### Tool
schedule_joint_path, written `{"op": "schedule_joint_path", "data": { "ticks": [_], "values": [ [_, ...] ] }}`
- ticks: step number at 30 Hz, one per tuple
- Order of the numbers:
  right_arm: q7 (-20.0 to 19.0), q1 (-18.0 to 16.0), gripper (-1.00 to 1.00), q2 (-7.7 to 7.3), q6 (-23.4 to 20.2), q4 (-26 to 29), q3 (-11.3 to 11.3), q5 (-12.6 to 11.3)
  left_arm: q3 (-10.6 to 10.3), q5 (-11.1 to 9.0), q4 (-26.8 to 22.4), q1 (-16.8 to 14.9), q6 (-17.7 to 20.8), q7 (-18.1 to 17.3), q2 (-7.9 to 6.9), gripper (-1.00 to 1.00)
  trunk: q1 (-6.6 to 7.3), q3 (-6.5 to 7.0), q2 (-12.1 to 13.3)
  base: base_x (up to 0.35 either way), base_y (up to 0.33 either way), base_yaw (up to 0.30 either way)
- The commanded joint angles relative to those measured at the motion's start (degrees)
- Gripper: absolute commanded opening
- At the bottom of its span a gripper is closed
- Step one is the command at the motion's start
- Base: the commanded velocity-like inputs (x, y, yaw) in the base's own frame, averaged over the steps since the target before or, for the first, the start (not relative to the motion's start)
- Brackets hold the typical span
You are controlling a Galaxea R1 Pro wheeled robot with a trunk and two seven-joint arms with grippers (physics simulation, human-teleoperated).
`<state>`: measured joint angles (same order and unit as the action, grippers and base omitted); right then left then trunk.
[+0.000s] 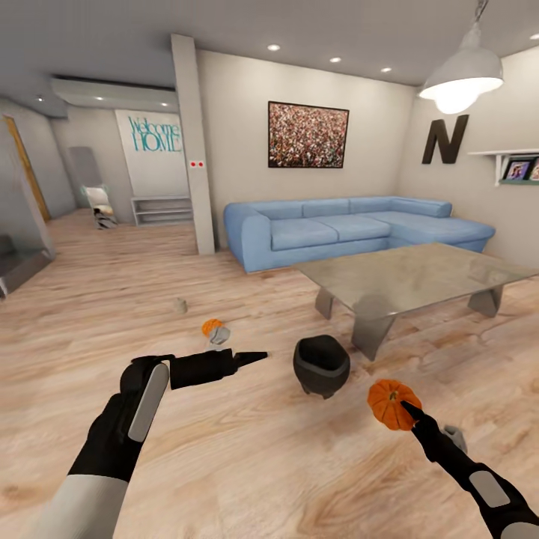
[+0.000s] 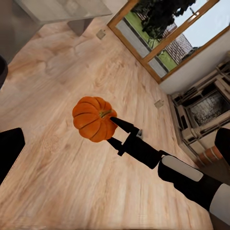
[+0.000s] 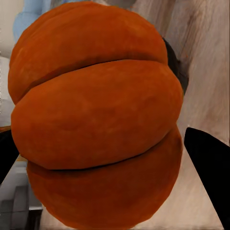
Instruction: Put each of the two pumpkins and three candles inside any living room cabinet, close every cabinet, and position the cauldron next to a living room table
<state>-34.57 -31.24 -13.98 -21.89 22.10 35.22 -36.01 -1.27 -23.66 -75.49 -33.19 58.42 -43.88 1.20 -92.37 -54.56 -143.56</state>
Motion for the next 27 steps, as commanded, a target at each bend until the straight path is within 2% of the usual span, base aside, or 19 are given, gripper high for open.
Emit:
{"op": "schedule_joint_path", "data": {
  "ticks": [1,14,27],
  "values": [
    [-0.15,-0.05,-1.00,0.01,-0.61,0.05,0.37,-0.64,0.04,0.11,0.05,-0.04,0.20,-0.24,0.03,1.00,0.03,0.00,-0.02,-0.105,0.321,0.194],
    [-0.15,-0.05,-1.00,0.01,-0.61,0.05,0.29,-0.62,0.04,0.10,0.16,-0.04,0.14,-0.29,0.03,1.00,0.03,0.73,-0.02,-0.022,0.327,0.222],
    [-0.26,-0.05,-1.00,0.01,-0.61,0.08,0.28,-0.57,0.04,0.25,0.24,-0.04,0.12,-0.32,0.03,1.00,0.03,1.41,-0.02,0.079,0.331,0.218]
  ]
}}
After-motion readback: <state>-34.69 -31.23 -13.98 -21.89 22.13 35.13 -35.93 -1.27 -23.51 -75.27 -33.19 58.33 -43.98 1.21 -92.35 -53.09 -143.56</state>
